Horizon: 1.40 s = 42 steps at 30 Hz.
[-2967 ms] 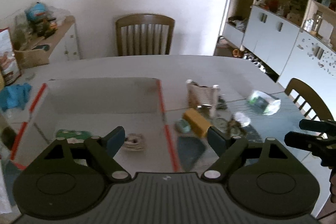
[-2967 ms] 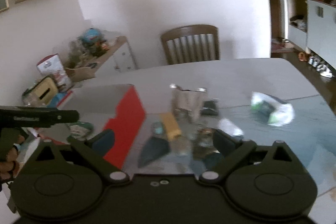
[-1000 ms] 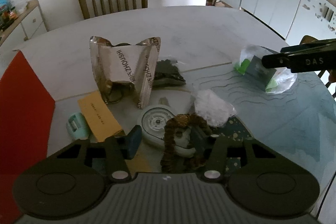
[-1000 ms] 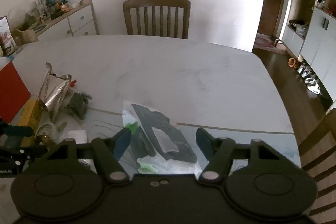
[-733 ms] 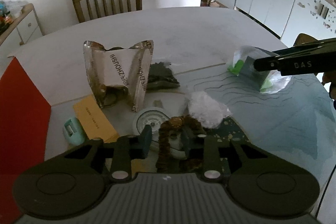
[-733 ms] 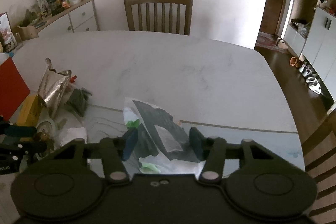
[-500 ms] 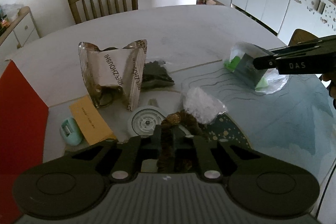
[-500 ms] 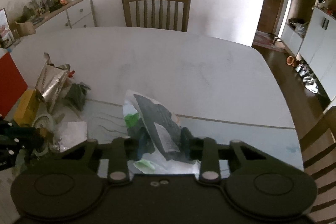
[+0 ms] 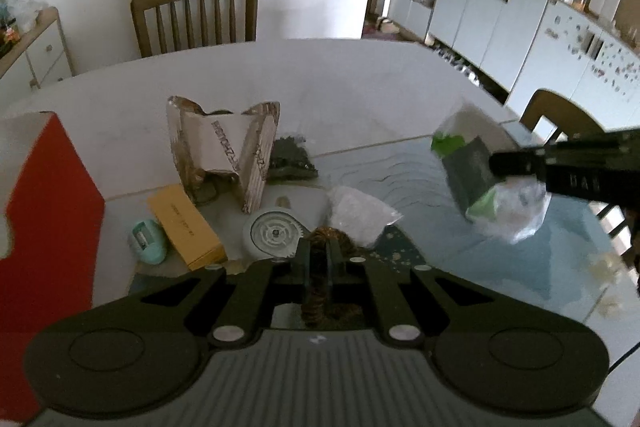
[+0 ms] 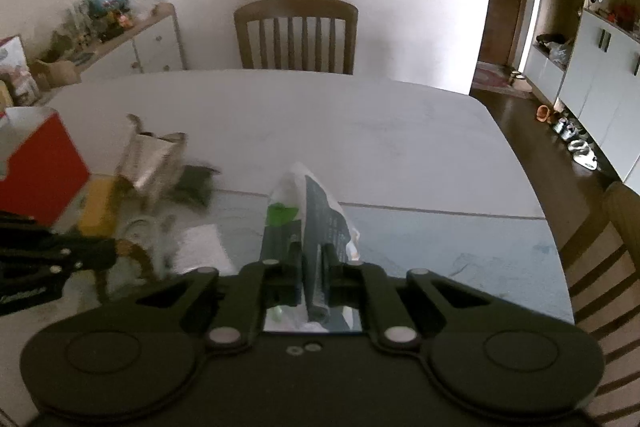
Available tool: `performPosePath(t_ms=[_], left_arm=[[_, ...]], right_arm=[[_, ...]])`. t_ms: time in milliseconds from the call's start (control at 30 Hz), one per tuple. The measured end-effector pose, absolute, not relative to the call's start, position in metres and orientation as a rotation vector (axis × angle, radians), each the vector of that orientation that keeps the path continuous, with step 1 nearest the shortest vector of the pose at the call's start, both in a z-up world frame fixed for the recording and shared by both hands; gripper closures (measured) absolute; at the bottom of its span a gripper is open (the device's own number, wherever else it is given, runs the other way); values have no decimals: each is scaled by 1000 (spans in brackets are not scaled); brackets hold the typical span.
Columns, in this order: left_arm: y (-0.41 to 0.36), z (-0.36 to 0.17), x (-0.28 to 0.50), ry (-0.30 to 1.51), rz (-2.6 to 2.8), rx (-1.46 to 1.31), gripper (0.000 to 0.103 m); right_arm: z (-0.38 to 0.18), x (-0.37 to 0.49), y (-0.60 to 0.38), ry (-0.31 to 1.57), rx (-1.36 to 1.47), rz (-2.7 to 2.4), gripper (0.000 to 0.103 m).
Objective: Organize objects
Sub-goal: 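Lift the plastic bag with the right gripper and carry it over the box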
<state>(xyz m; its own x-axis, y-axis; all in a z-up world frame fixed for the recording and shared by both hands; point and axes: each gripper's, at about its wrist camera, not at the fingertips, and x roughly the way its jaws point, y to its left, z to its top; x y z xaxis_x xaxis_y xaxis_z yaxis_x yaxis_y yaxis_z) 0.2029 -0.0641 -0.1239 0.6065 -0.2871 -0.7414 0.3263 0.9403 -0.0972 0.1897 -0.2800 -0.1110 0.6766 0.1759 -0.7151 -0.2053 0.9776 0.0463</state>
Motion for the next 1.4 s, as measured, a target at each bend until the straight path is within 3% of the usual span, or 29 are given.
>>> performPosePath(t_ms=[800, 1400], left_arm=[[63, -28, 152, 737, -349, -35, 96], [187, -10, 173, 719, -209, -43, 96]], right_arm=[[-21, 121, -163, 717, 25, 356, 95], [-3, 144, -32, 664, -22, 483, 95]])
